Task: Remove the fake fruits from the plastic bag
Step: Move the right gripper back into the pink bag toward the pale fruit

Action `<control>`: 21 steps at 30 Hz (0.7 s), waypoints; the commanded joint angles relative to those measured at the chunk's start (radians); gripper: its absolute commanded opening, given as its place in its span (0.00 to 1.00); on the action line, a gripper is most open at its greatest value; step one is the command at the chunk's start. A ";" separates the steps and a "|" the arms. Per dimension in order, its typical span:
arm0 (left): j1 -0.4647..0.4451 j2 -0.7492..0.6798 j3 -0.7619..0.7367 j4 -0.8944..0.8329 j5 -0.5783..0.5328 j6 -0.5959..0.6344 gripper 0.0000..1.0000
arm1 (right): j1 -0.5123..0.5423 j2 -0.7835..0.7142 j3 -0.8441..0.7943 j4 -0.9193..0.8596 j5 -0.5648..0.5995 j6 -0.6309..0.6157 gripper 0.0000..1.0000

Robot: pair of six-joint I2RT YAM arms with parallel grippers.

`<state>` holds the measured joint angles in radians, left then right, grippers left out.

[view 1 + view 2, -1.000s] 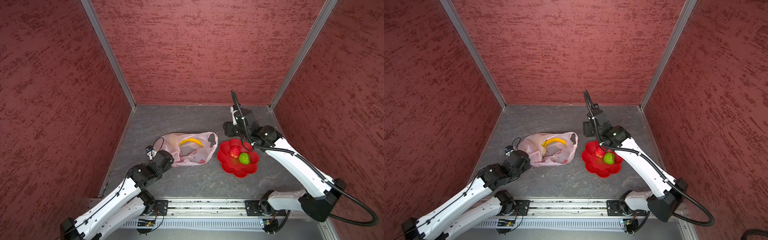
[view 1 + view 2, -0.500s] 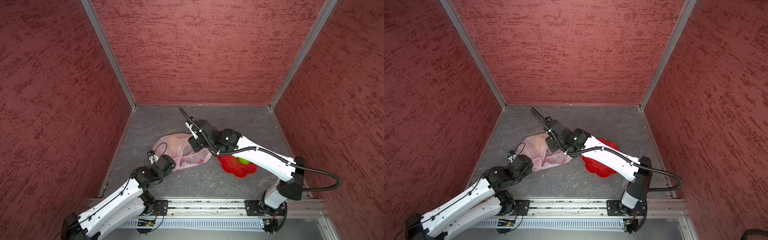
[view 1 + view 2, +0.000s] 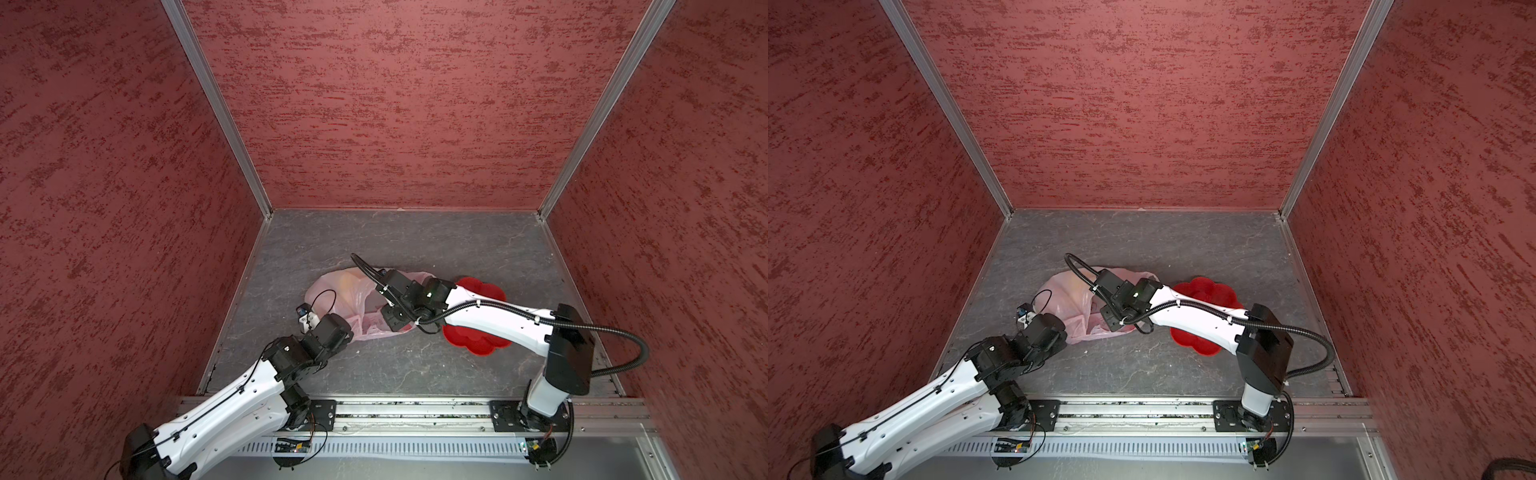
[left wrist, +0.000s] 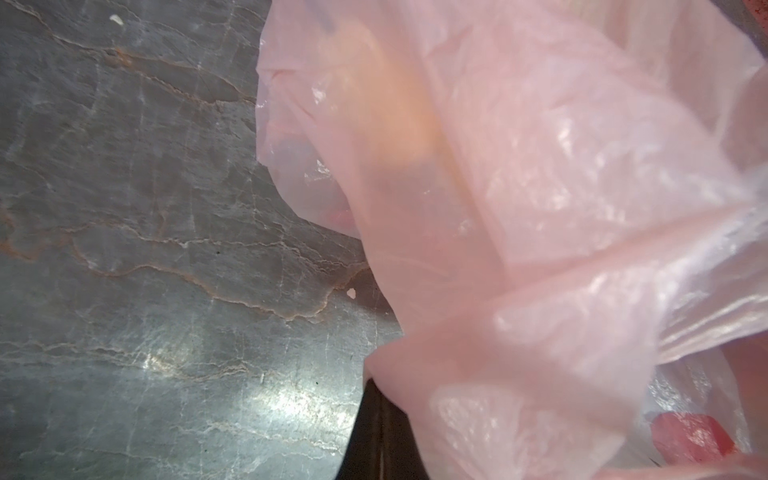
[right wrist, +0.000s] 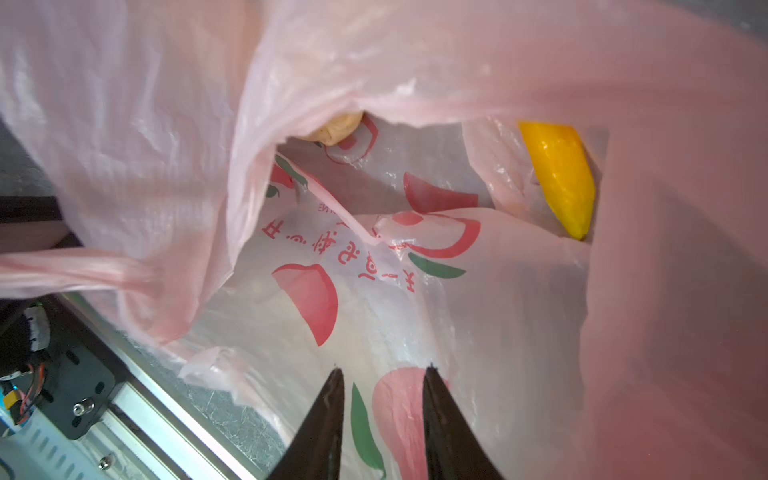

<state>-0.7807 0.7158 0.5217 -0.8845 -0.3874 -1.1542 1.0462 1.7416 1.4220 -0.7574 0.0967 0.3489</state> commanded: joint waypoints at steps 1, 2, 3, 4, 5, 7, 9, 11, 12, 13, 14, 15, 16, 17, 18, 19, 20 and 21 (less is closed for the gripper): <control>-0.015 -0.015 -0.012 -0.020 -0.016 -0.033 0.00 | 0.005 0.024 -0.002 0.085 0.004 0.021 0.33; -0.019 -0.019 -0.014 -0.026 -0.016 -0.039 0.00 | 0.006 0.035 0.007 0.089 0.014 0.021 0.33; -0.024 -0.024 -0.017 -0.035 -0.017 -0.046 0.00 | 0.006 0.046 0.014 0.096 0.024 0.020 0.33; -0.027 -0.029 -0.018 -0.042 -0.019 -0.052 0.00 | 0.003 0.054 0.018 0.103 0.032 0.021 0.33; -0.030 -0.037 -0.016 -0.053 -0.023 -0.059 0.00 | 0.003 0.066 0.024 0.115 0.034 0.021 0.33; -0.034 -0.052 -0.013 -0.074 -0.038 -0.071 0.00 | 0.003 0.089 0.036 0.137 0.036 0.020 0.33; -0.037 -0.074 -0.004 -0.099 -0.059 -0.082 0.00 | 0.003 0.120 0.050 0.162 0.038 0.022 0.33; -0.039 -0.100 0.009 -0.126 -0.083 -0.096 0.00 | 0.003 0.143 0.058 0.190 0.045 0.027 0.33; -0.041 -0.115 0.015 -0.142 -0.097 -0.104 0.00 | 0.004 0.149 0.057 0.209 0.046 0.029 0.33; -0.044 -0.131 0.022 -0.162 -0.113 -0.117 0.00 | 0.003 0.156 0.053 0.232 0.049 0.030 0.33; -0.047 -0.149 0.030 -0.184 -0.131 -0.131 0.00 | 0.004 0.161 0.048 0.259 0.047 0.029 0.33; -0.047 -0.162 0.036 -0.204 -0.144 -0.143 0.00 | 0.003 0.168 0.046 0.279 0.037 0.023 0.33; -0.050 -0.178 0.041 -0.225 -0.160 -0.157 0.00 | 0.004 0.175 0.045 0.300 0.023 0.017 0.33; -0.051 -0.192 0.047 -0.244 -0.173 -0.172 0.00 | 0.004 0.184 0.047 0.315 0.012 0.011 0.34; -0.052 -0.202 0.049 -0.259 -0.185 -0.184 0.00 | 0.003 0.191 0.048 0.325 0.001 0.005 0.34; -0.052 -0.212 0.054 -0.274 -0.197 -0.202 0.00 | 0.003 0.201 0.050 0.328 -0.011 -0.004 0.34; -0.054 -0.219 0.056 -0.286 -0.210 -0.217 0.00 | 0.004 0.210 0.054 0.327 -0.022 -0.012 0.34; -0.053 -0.224 0.060 -0.293 -0.221 -0.227 0.00 | 0.003 0.215 0.054 0.324 -0.032 -0.020 0.34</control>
<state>-0.8288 0.5083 0.5579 -1.1034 -0.5365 -1.3216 1.0466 1.9369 1.4498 -0.4885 0.1005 0.3576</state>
